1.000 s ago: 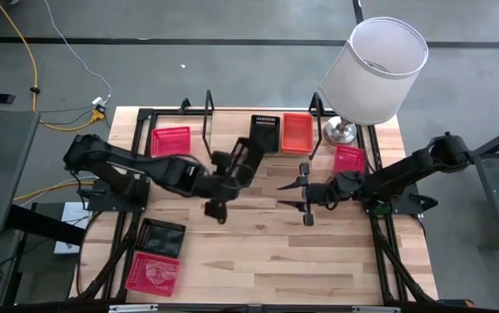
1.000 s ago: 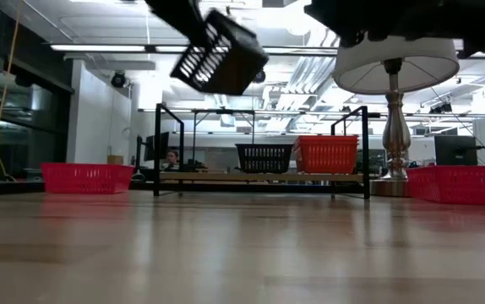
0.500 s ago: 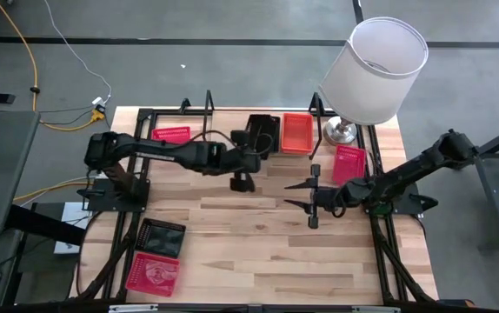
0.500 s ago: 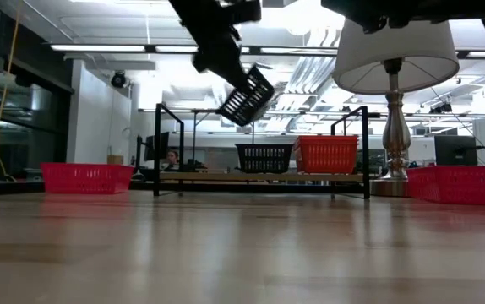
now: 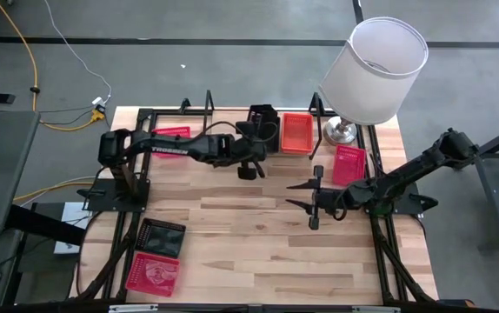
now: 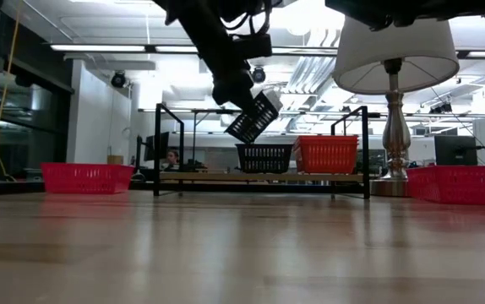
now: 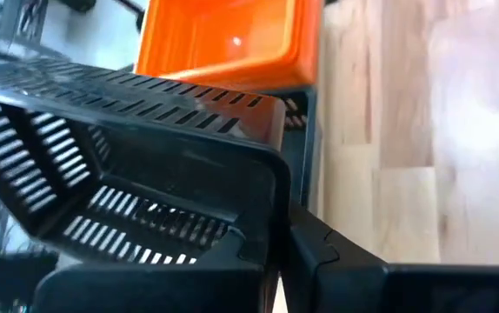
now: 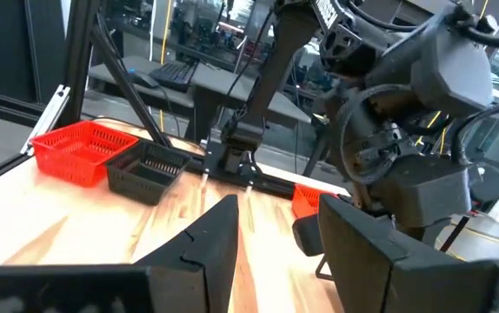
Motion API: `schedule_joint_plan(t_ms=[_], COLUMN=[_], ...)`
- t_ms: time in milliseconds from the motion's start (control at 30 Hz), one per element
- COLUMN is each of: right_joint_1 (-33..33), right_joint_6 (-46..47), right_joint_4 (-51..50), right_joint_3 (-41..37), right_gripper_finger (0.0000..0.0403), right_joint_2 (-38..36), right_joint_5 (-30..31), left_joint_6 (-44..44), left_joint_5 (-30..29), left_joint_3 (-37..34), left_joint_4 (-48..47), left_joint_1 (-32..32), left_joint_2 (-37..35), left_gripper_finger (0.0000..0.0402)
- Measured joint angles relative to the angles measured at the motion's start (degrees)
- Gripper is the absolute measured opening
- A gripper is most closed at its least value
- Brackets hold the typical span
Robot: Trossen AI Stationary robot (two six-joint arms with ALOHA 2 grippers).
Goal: Stack baskets on shelf by color
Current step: Stack the top black basket on top of the black basket on the shelf
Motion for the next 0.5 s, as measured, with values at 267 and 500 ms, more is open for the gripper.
schedule_joint_plan(t_ms=[267, 500], right_joint_1=[0.00, -0.01], right_joint_6=[0.15, 1.49], right_joint_4=[-0.01, -0.55], right_joint_3=[0.00, 0.00], right_gripper_finger=[0.0149, 0.0149], right_joint_2=[0.00, 0.00], right_joint_5=[-0.01, -0.02], left_joint_6=[1.97, 1.53], left_joint_5=[1.42, 2.01], left_joint_3=[0.02, 0.04], left_joint_4=[2.14, 1.88], left_joint_1=[0.06, 1.25], left_joint_2=[-0.04, 1.43], left_gripper_finger=[0.0001, 0.0010])
